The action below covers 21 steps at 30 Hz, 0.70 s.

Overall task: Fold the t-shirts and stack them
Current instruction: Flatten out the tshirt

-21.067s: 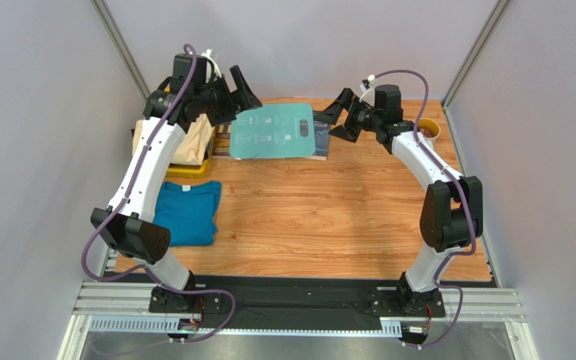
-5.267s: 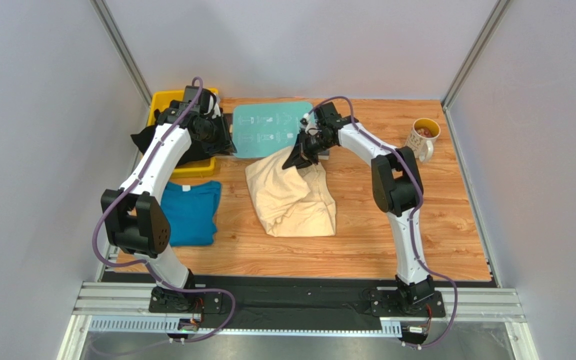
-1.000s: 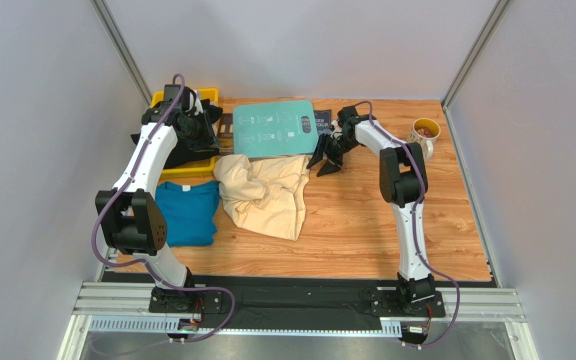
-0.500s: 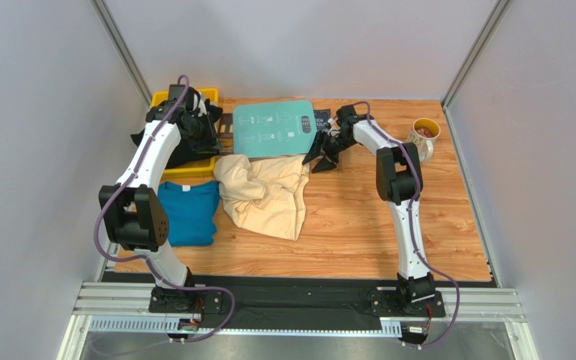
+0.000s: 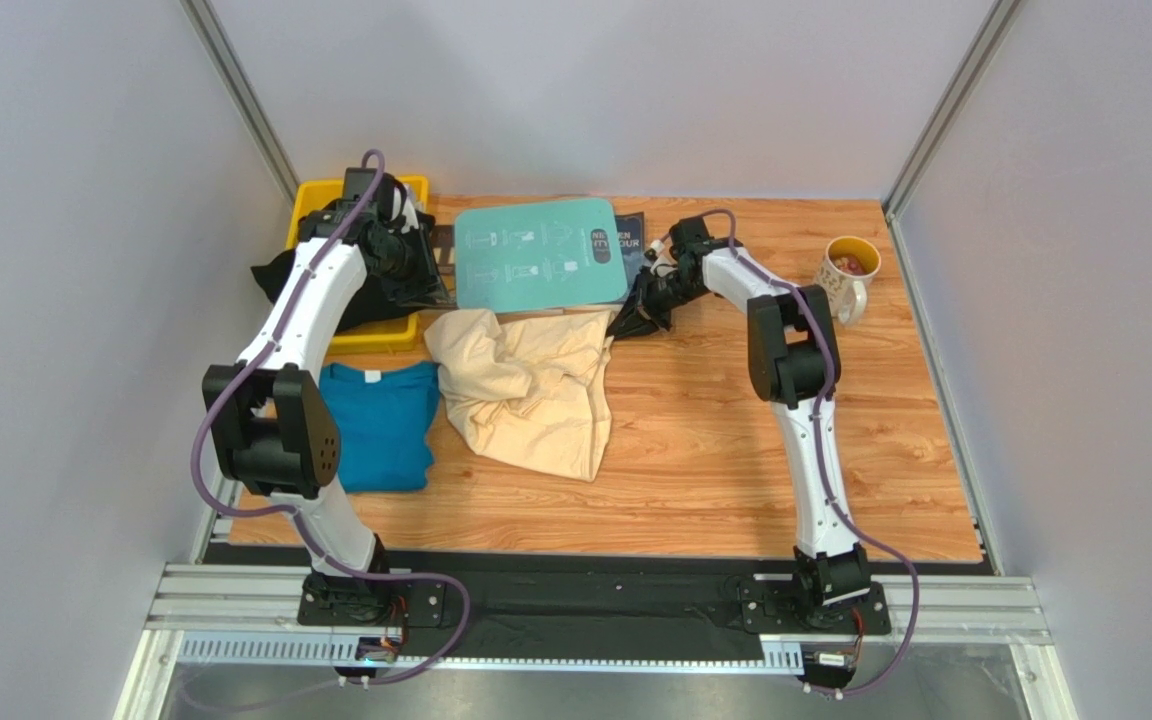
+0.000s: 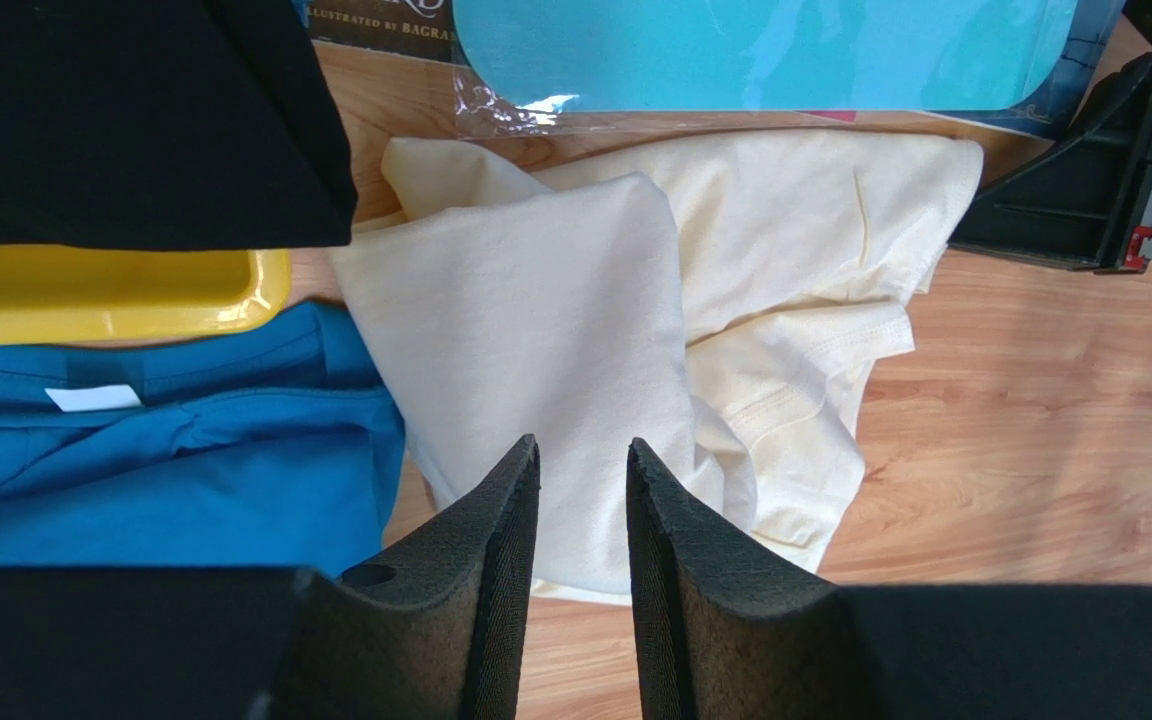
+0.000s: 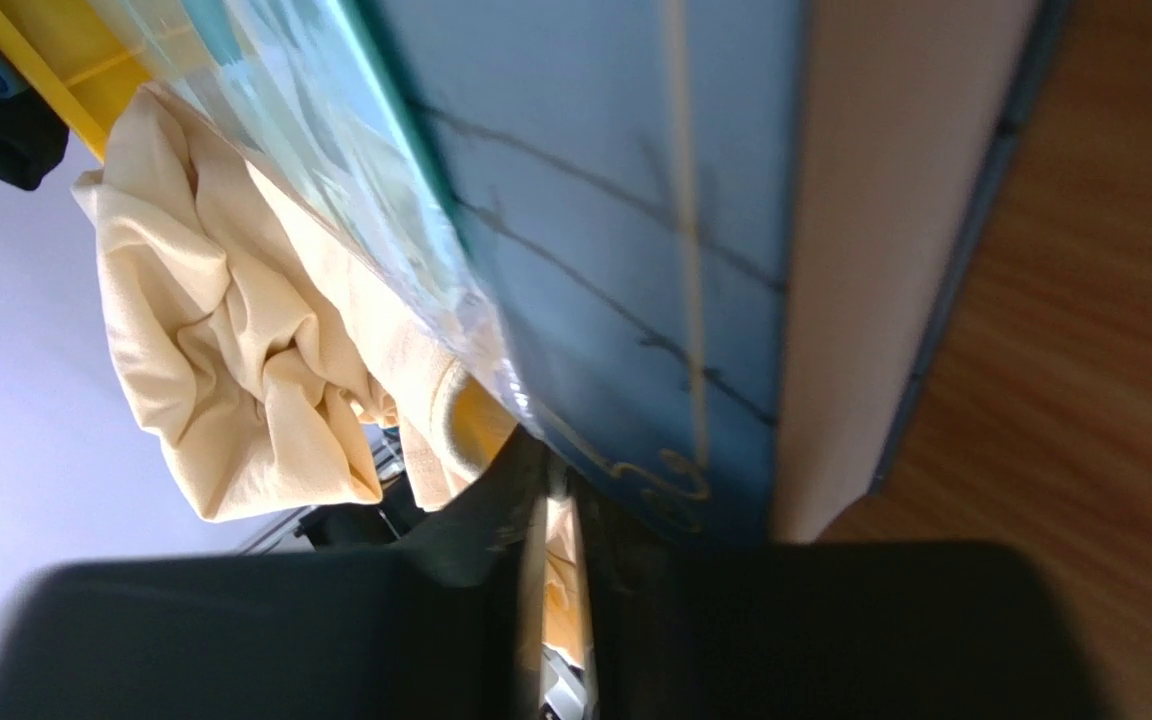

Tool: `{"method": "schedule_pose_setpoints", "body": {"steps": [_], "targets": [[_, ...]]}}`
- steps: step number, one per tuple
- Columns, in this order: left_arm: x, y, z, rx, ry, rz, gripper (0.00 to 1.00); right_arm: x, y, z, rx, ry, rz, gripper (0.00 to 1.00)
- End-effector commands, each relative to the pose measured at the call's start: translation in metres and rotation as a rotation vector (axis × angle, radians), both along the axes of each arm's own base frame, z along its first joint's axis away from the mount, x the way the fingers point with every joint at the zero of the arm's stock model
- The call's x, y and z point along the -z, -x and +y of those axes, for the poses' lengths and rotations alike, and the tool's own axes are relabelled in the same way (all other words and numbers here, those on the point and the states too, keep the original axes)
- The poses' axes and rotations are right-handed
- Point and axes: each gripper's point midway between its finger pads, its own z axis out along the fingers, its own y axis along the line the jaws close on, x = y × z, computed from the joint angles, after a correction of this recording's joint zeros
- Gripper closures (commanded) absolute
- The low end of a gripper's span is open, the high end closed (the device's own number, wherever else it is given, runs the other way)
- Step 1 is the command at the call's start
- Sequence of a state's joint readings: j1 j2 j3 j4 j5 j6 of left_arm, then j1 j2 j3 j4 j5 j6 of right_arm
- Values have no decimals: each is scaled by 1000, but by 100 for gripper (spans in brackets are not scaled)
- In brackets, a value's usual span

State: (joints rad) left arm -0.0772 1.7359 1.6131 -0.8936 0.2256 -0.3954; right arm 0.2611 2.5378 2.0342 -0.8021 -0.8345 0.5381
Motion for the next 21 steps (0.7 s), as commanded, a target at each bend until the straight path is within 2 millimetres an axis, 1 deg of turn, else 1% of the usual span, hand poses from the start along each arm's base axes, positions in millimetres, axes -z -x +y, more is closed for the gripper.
{"method": "schedule_pose_setpoints", "body": {"steps": [1, 2, 3, 4, 5, 6, 7, 9, 10, 11, 13, 14, 15, 16, 17, 19, 20, 21], "targets": [[-10, -9, -3, 6, 3, -30, 66, 31, 8, 13, -20, 41, -23, 100], [-11, -10, -3, 6, 7, -33, 66, 32, 13, 13, -21, 37, -11, 100], [-11, -11, -3, 5, 7, -32, 66, 28, 16, 12, -20, 32, -6, 100], [-12, -11, -3, 5, 8, -35, 66, 14, 16, 12, -20, 24, -26, 100], [-12, -11, -4, 7, 8, -34, 66, 6, 21, 10, -24, 26, -30, 100], [-12, -12, -4, 8, 7, -39, 66, 6, 32, 7, -29, 39, -14, 100], [-12, -12, -4, 6, 8, -37, 66, -14, 34, 3, -37, 49, -68, 100], [-11, -12, -4, 9, 8, -39, 66, -20, 49, -9, -46, 95, -53, 100], [-11, -13, -5, 9, 10, -40, 66, -24, 52, -15, -59, 130, -77, 100], [-12, -13, -5, 10, 11, -43, 66, -37, 59, -21, -61, 144, -69, 100], [-10, -15, -6, 12, 19, -42, 66, -47, 63, -31, -52, 161, -72, 100], [-11, -17, -7, 14, 22, -46, 66, -61, 64, -35, -47, 163, -93, 100], [-13, -18, -8, 15, 27, -50, 66, -67, 63, -41, -38, 170, -102, 100], [-11, -19, -9, 15, 30, -46, 66, -78, 56, -44, -29, 182, -134, 100], [-12, -21, -9, 15, 35, -50, 66, -89, 58, -46, -36, 193, -152, 100], [-13, -22, -11, 19, 41, -52, 66, -103, 48, -54, -28, 230, -193, 100], [-13, -23, -12, 21, 43, -55, 66, -122, 44, -55, -29, 236, -217, 100], [-14, -23, -13, 22, 45, -56, 66, -130, 38, -58, -27, 244, -237, 100]]}}
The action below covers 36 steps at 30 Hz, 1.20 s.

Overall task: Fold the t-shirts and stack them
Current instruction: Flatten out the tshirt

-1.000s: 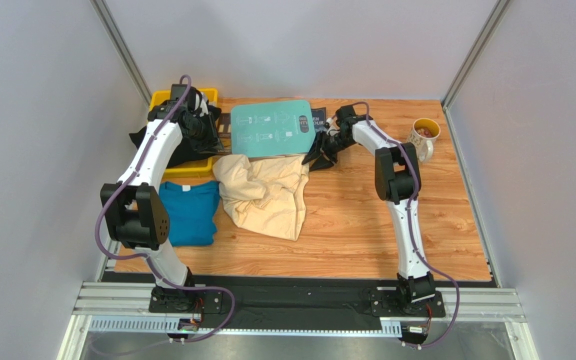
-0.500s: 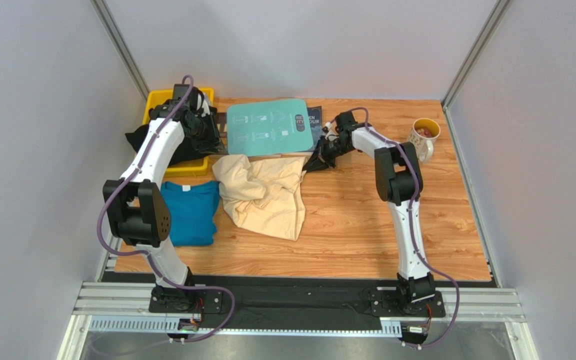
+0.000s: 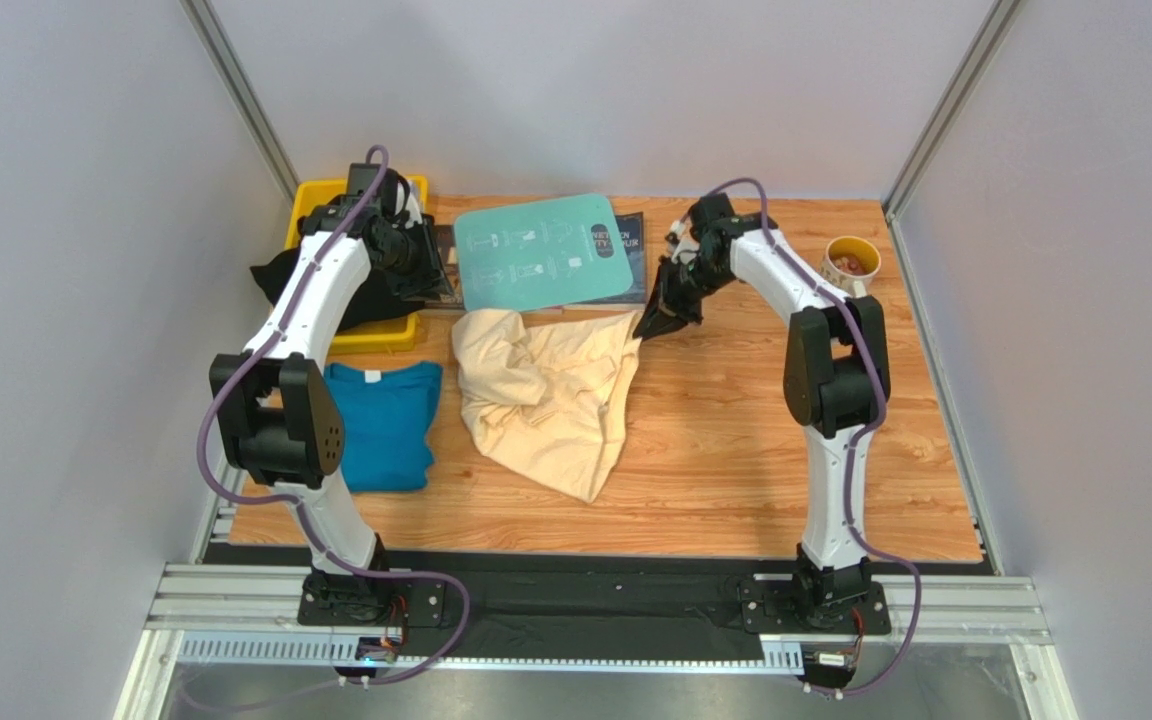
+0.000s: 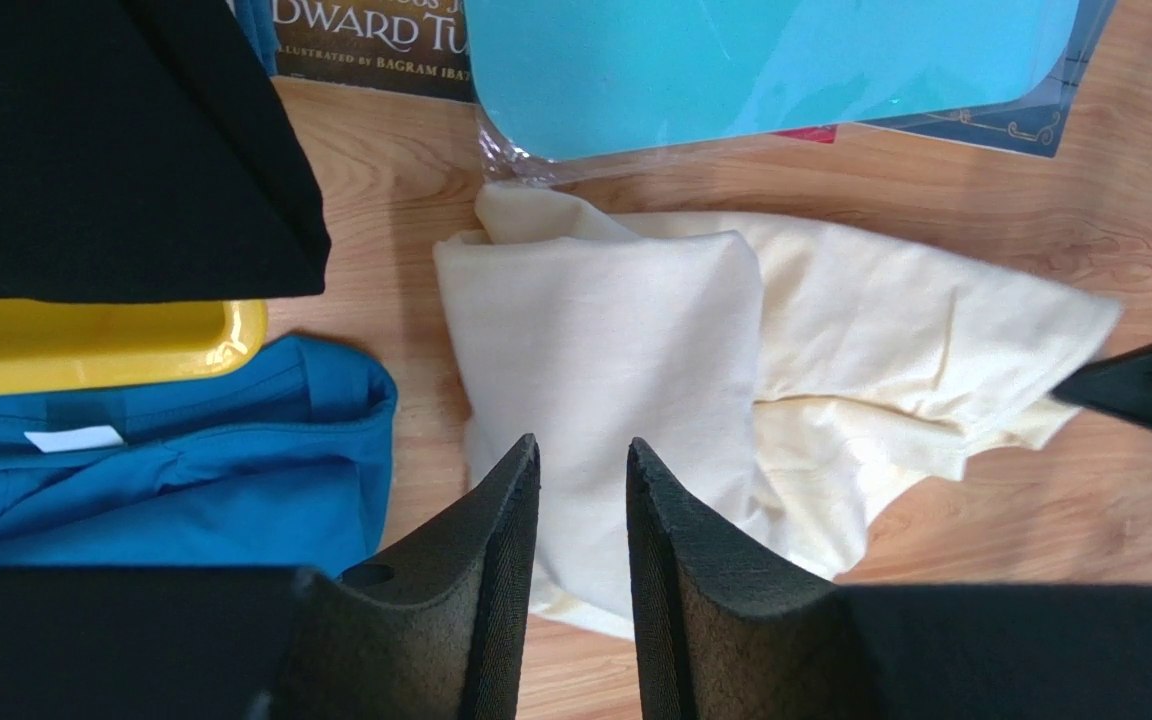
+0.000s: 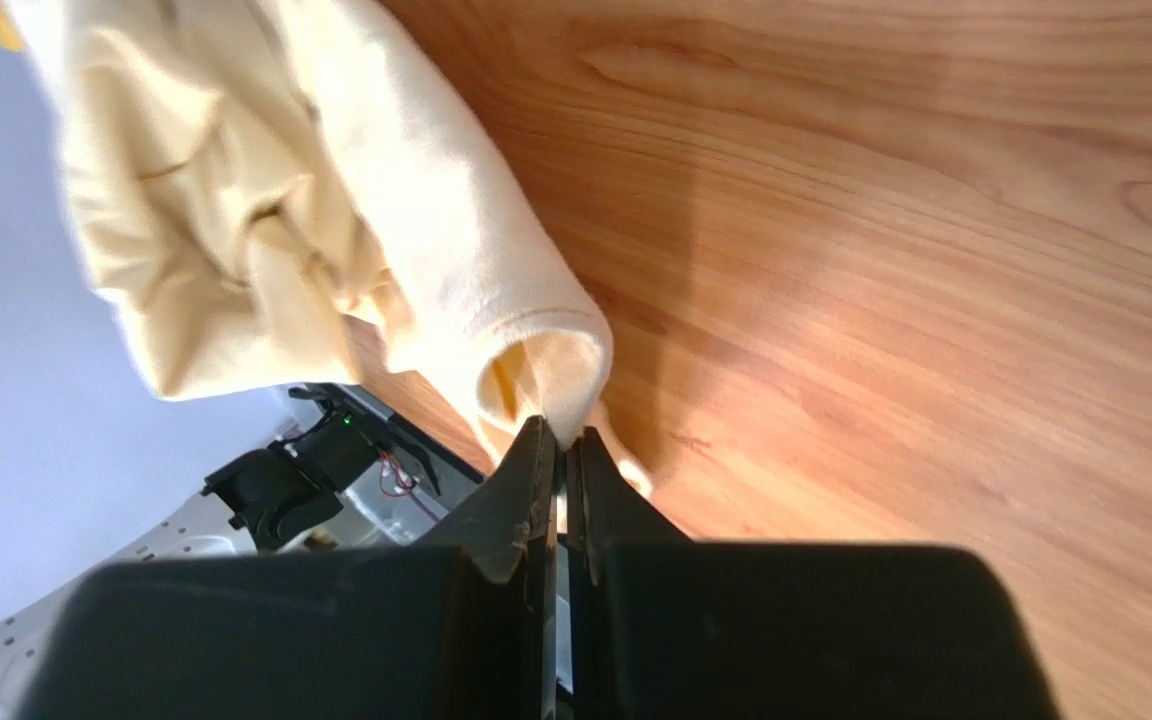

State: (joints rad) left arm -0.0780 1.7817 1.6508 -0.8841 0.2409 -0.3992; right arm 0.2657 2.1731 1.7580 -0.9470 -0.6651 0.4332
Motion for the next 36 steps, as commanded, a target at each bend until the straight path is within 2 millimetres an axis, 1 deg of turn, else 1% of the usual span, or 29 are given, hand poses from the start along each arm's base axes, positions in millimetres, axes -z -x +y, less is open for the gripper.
{"method": "schedule_pose_setpoints", "body": {"steps": [1, 2, 4, 5, 6, 7, 9, 10, 12, 13, 14, 16, 17, 19, 20, 22, 23, 25, 26, 27, 29, 31, 32, 34, 35, 36], "targets": [[-18, -11, -9, 18, 33, -58, 66, -75, -27, -22, -6, 69, -188, 100], [-18, -11, -11, 21, 35, -59, 65, -96, -33, -22, 1, 57, -225, 100], [-19, -9, -12, 27, 31, -65, 63, -115, -38, -26, 21, 45, -251, 100], [-20, -7, -13, 28, 31, -66, 60, -133, -41, -26, 25, 31, -286, 100], [-21, -5, -15, 34, 28, -74, 59, -142, -42, -27, 32, 24, -298, 100], [-22, -3, -16, 37, 29, -79, 58, -156, -40, -27, 37, 8, -322, 100], [-23, 2, -22, 52, 32, -92, 56, -177, -37, -28, 43, -13, -362, 100], [-24, 4, -24, 57, 33, -96, 56, -197, -30, -29, 48, -30, -399, 100], [-24, 7, -35, 88, 44, -104, 55, -214, -21, -31, 55, -37, -430, 100], [-25, 8, -39, 101, 45, -105, 55, -232, -13, -34, 62, -41, -473, 100], [-28, 9, -47, 129, 46, -115, 55, -241, -7, -36, 67, -42, -496, 100], [-30, 9, -58, 160, 48, -122, 54, -257, 0, -40, 81, -40, -537, 100], [-33, 10, -69, 189, 48, -134, 54, -276, 9, -44, 87, -54, -584, 100], [-34, 14, -77, 213, 47, -139, 54, -301, 16, -44, 93, -81, -649, 100], [-33, 20, -87, 246, 48, -141, 54, -313, 22, -44, 99, -97, -678, 100], [-32, 26, -94, 273, 45, -141, 54, -330, 28, -39, 93, -149, -709, 100], [-30, 32, -100, 297, 44, -141, 54, -337, 33, -38, 102, -170, -709, 100], [-29, 38, -106, 320, 52, -137, 53, -345, 38, -34, 84, -210, -715, 100], [-25, 43, -112, 342, 69, -123, 50, -349, 42, -32, 78, -223, -718, 100], [-22, 46, -115, 354, 74, -115, 48, -353, 45, -33, 75, -228, -732, 100], [-14, 52, -121, 368, 77, -89, 48, -352, 45, -36, 80, -207, -742, 100], [-13, 54, -124, 377, 74, -86, 48, -354, 48, -36, 66, -216, -749, 100], [-16, 57, -126, 378, 70, -92, 49, -365, 52, -34, 59, -237, -772, 100], [-20, 59, -126, 374, 67, -105, 48, -379, 57, -30, 51, -283, -780, 100], [-25, 59, -125, 367, 65, -118, 48, -389, 59, -29, 47, -305, -799, 100], [-27, 59, -124, 366, 63, -125, 48, -406, 67, -28, 31, -341, -840, 100]]}}
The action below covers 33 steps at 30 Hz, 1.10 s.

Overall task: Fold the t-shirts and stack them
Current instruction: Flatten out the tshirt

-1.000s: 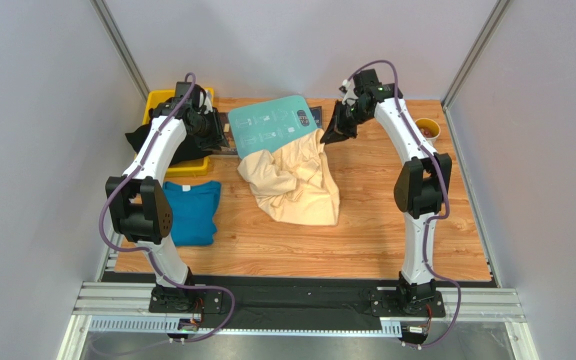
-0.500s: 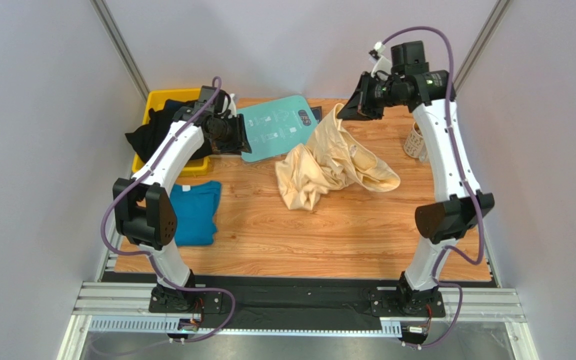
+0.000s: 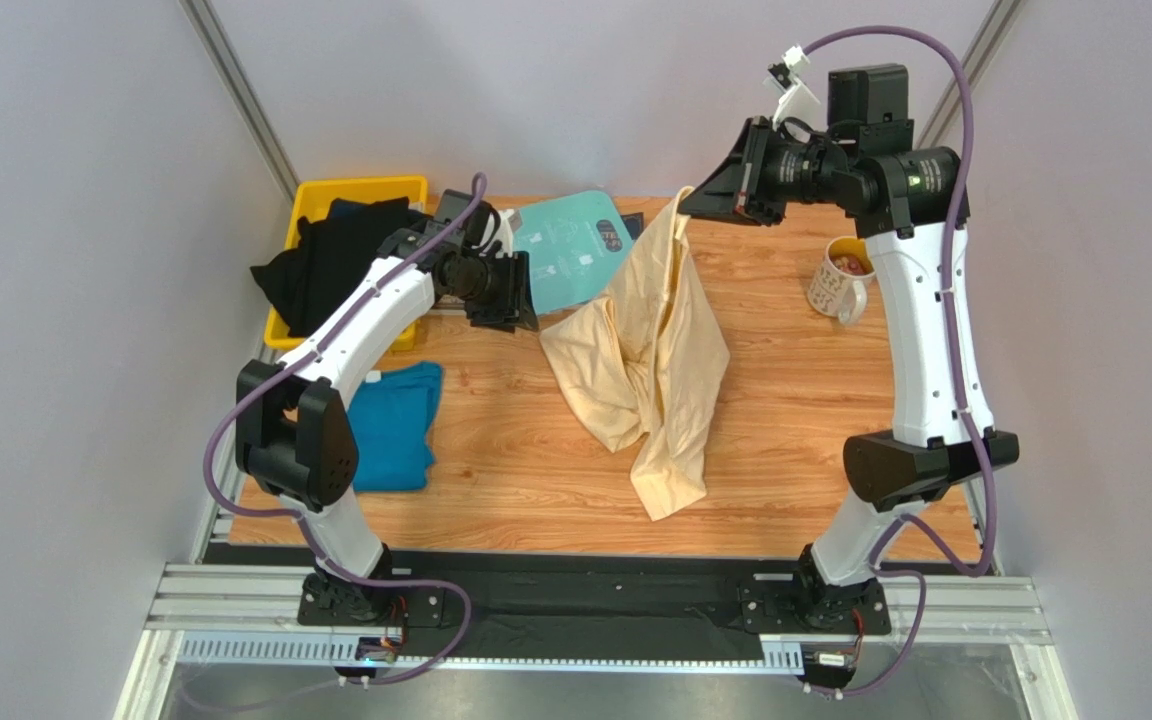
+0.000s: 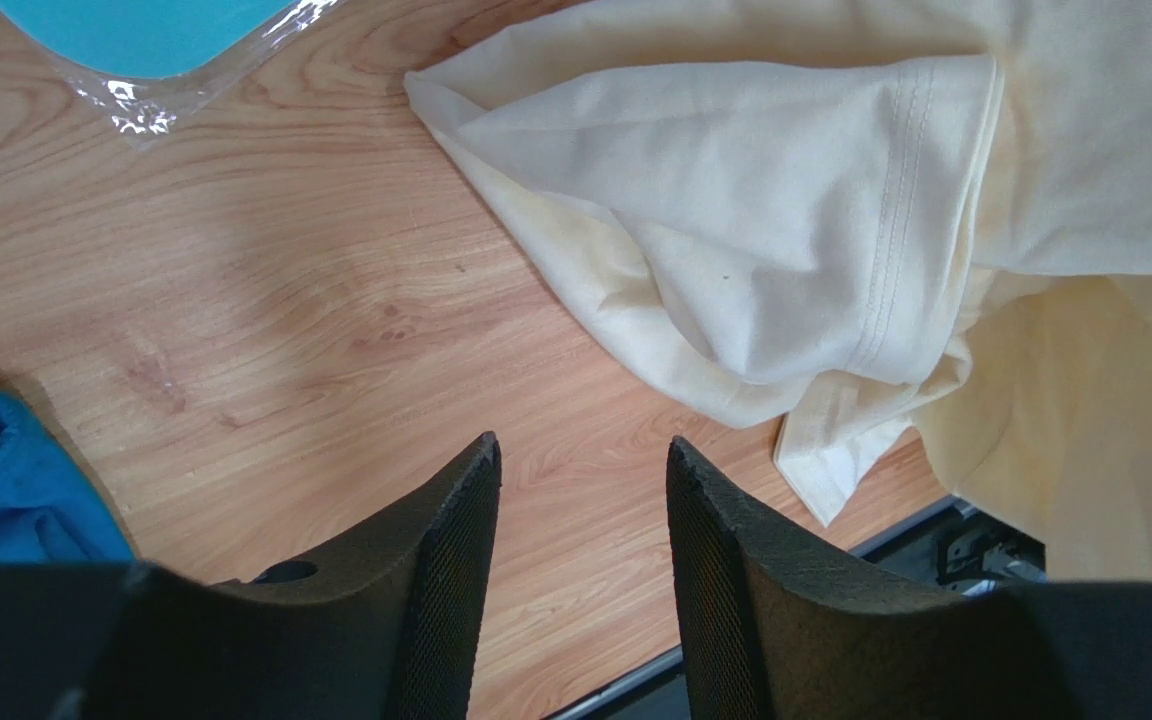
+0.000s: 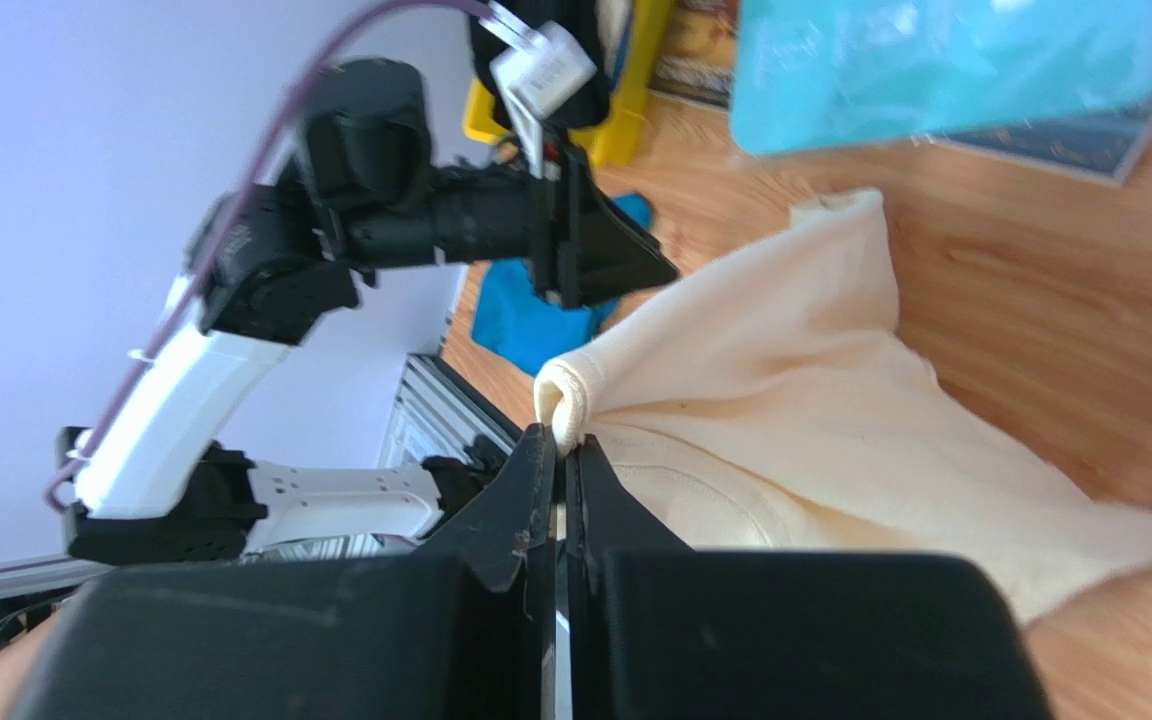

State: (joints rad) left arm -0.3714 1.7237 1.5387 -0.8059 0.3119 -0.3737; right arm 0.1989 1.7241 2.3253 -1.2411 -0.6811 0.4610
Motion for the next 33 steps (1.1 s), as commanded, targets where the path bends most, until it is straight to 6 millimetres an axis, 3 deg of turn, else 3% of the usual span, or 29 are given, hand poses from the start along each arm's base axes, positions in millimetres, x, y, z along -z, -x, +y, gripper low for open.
{"method": "schedule_pose_setpoints", "body": {"steps": [1, 8, 12, 15, 24, 33], "targets": [[-33, 2, -2, 13, 29, -102, 48, -81, 24, 9, -74, -158, -189, 100], [-31, -3, -6, 27, 22, -87, 49, -147, 58, -3, -109, -298, -342, 100], [-33, -6, -6, 31, 20, -102, 49, -159, 76, -9, -115, -310, -399, 100], [-26, -4, -9, 50, 25, -78, 49, -149, 75, -13, -95, -300, -380, 100], [13, 5, -25, 113, 1, 30, 49, -103, 41, -34, -28, -268, -261, 100], [65, 12, -30, 143, -39, 147, 49, -71, 11, -52, 16, -263, -160, 100]]}}
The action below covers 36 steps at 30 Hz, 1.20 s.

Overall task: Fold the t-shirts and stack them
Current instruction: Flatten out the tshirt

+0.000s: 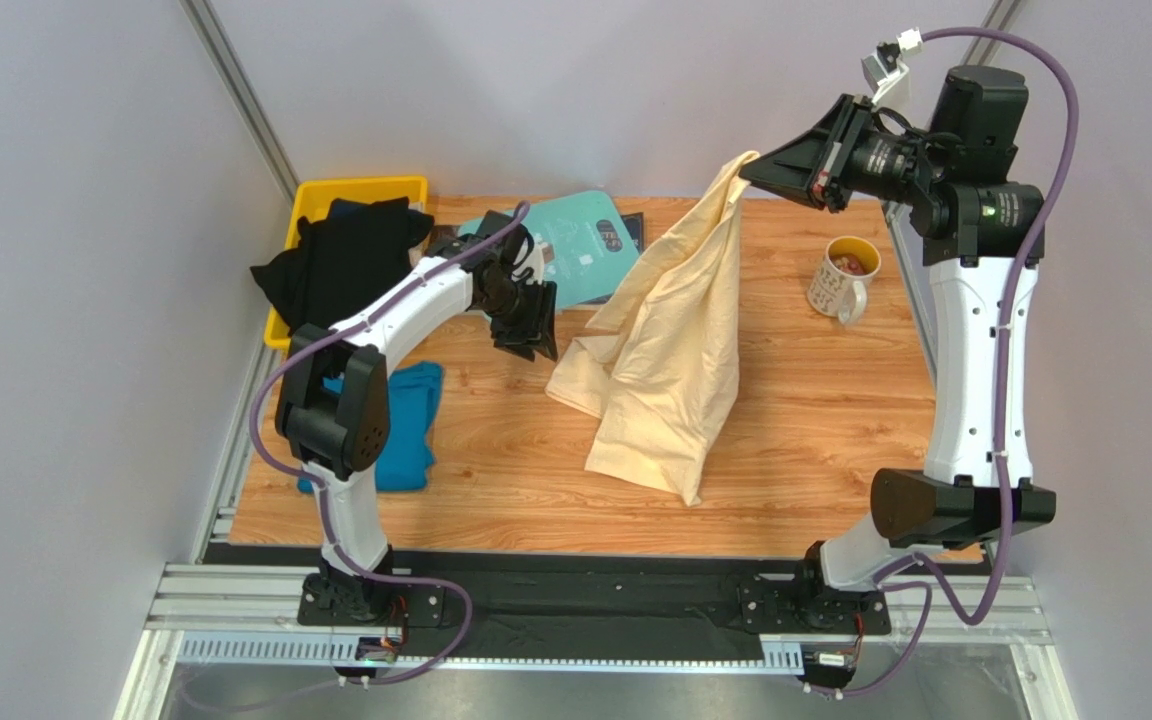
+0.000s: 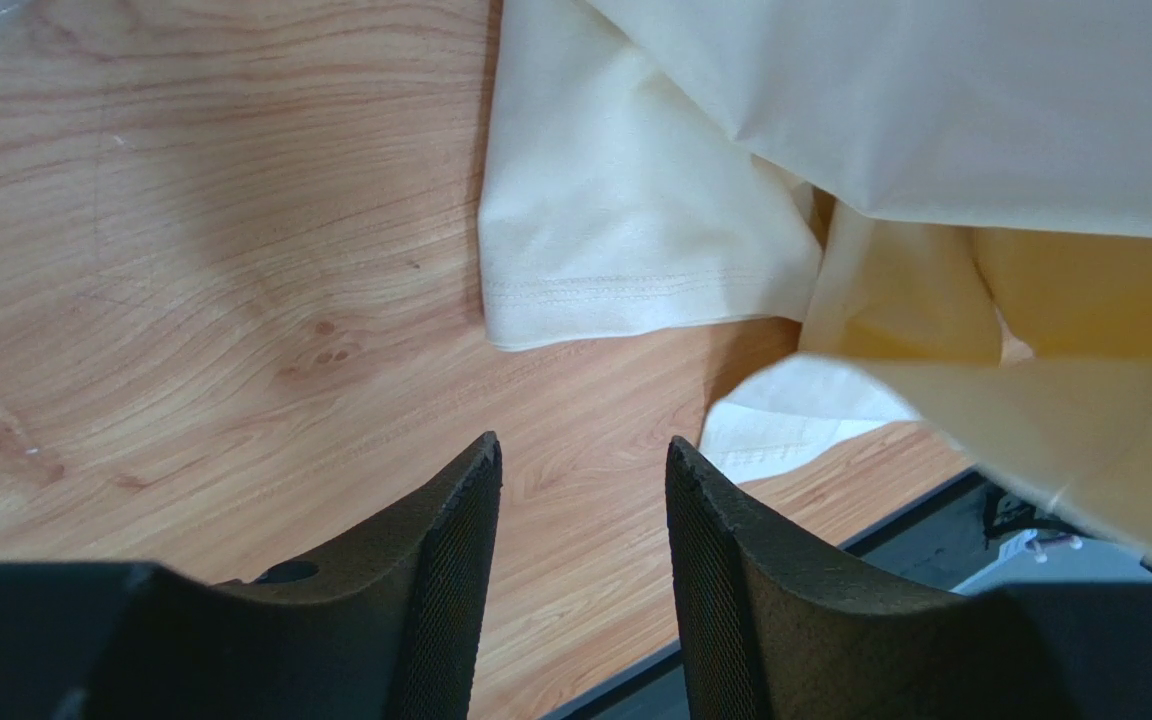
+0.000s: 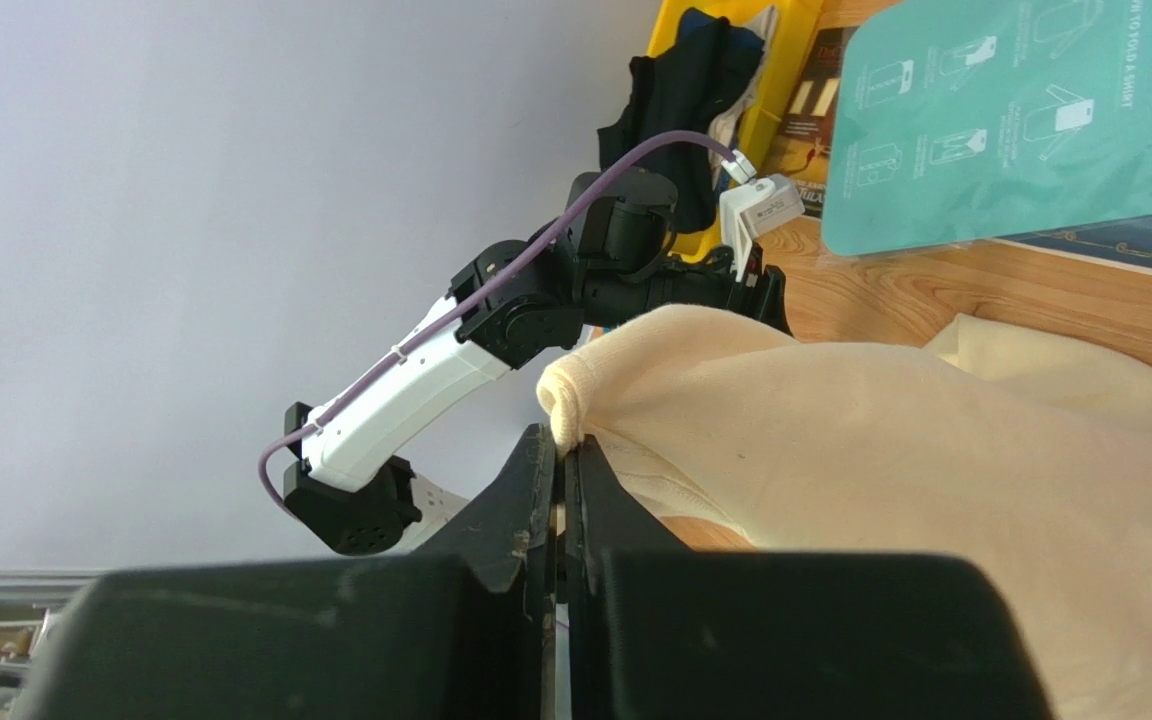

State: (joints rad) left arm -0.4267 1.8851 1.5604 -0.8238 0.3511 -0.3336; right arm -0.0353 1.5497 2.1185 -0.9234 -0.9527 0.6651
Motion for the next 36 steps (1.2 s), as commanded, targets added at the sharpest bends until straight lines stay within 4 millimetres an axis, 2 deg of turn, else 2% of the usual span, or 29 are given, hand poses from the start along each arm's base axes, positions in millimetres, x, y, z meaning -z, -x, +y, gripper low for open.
{"method": "schedule_pose_setpoints", "body": {"steps": [1, 6, 10, 13, 18, 28, 30, 31, 33, 34, 36], "targets": [[15, 0, -3, 33, -6, 14, 49, -8, 2, -4, -25, -5, -48, 100], [34, 0, -3, 39, -22, 44, 50, 5, -3, -13, 4, 6, -7, 100], [53, 4, -7, 42, -11, 88, 50, 29, -8, -21, 34, 20, 53, 100], [65, 6, -7, 44, -10, 105, 52, 38, -10, -22, 42, 23, 79, 100], [81, 6, -7, 51, -20, 122, 53, 40, -10, -22, 45, 26, 88, 100], [95, -1, -17, 61, 9, 152, 55, 47, -21, -23, 41, 22, 113, 100], [99, 0, -19, 66, 16, 162, 61, 50, -23, -24, 43, 24, 122, 100], [98, 0, -20, 71, 23, 165, 79, 53, -24, -24, 46, 23, 132, 100], [95, 1, -23, 83, 41, 166, 94, 56, -27, -25, 49, 30, 134, 100], [93, 2, -23, 85, 43, 163, 100, 58, -28, -26, 54, 34, 137, 100], [83, -1, -22, 78, 43, 137, 100, 61, -31, -27, 64, 47, 131, 100]]}}
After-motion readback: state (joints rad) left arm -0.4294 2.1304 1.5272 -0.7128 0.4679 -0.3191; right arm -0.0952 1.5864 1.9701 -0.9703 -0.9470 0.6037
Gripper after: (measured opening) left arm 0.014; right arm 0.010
